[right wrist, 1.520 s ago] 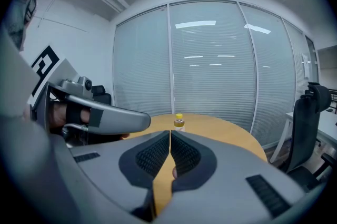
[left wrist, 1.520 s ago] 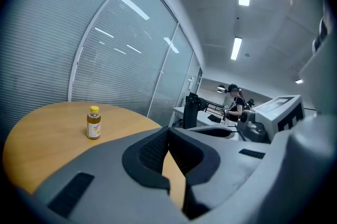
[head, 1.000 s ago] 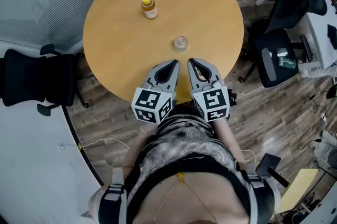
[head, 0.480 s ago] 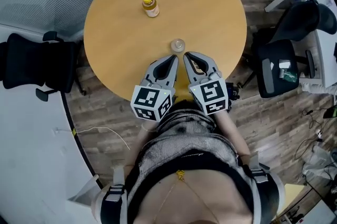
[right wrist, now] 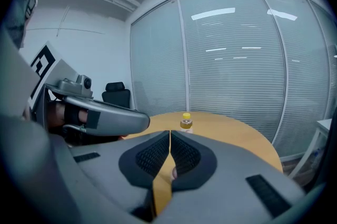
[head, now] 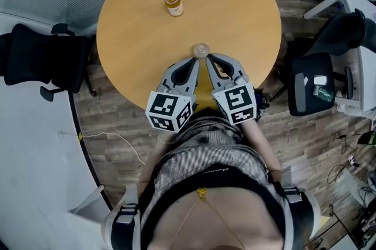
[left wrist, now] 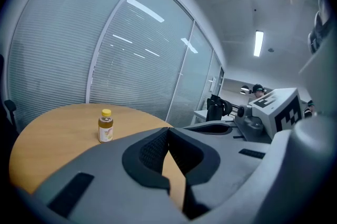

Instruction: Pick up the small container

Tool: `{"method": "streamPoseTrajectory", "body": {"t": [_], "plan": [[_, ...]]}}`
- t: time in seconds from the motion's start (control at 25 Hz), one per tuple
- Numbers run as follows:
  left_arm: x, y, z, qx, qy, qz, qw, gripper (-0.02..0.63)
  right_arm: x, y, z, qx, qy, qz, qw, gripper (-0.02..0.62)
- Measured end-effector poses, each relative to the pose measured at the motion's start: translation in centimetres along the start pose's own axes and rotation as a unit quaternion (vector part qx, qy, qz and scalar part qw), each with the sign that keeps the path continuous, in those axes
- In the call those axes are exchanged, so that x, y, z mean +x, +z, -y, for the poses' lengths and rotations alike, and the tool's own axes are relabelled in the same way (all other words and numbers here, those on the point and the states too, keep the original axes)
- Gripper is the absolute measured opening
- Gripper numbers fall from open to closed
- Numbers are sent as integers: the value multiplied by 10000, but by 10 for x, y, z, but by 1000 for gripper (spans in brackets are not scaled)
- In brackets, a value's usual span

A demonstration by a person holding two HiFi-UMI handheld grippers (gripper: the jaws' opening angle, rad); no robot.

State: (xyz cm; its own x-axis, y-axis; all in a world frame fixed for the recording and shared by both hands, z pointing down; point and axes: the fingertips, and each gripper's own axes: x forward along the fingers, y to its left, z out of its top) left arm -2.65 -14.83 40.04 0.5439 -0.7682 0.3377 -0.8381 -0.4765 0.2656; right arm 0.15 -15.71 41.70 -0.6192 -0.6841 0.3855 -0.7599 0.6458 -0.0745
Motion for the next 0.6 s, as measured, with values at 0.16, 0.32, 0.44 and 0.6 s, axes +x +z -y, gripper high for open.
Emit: {"method": "streamPoseTrajectory", "body": {"t": [0.16,0.32,0.44,0.6], "plan": [[3,1,-3,-15,78,-7,10000,20,3,1,3,-7,52,-8,10000,21],[3,1,-7,-23,151,13,9999,20,6,1,2,-22,114,-22,9999,21],[2,1,-9,-57,194,5,9998,20,7,2,1,-18,150,-41,9999,21],[2,-2,-9,-90,219,-13,9997,20,8,0,1,-28,181,-55,9998,21]]}}
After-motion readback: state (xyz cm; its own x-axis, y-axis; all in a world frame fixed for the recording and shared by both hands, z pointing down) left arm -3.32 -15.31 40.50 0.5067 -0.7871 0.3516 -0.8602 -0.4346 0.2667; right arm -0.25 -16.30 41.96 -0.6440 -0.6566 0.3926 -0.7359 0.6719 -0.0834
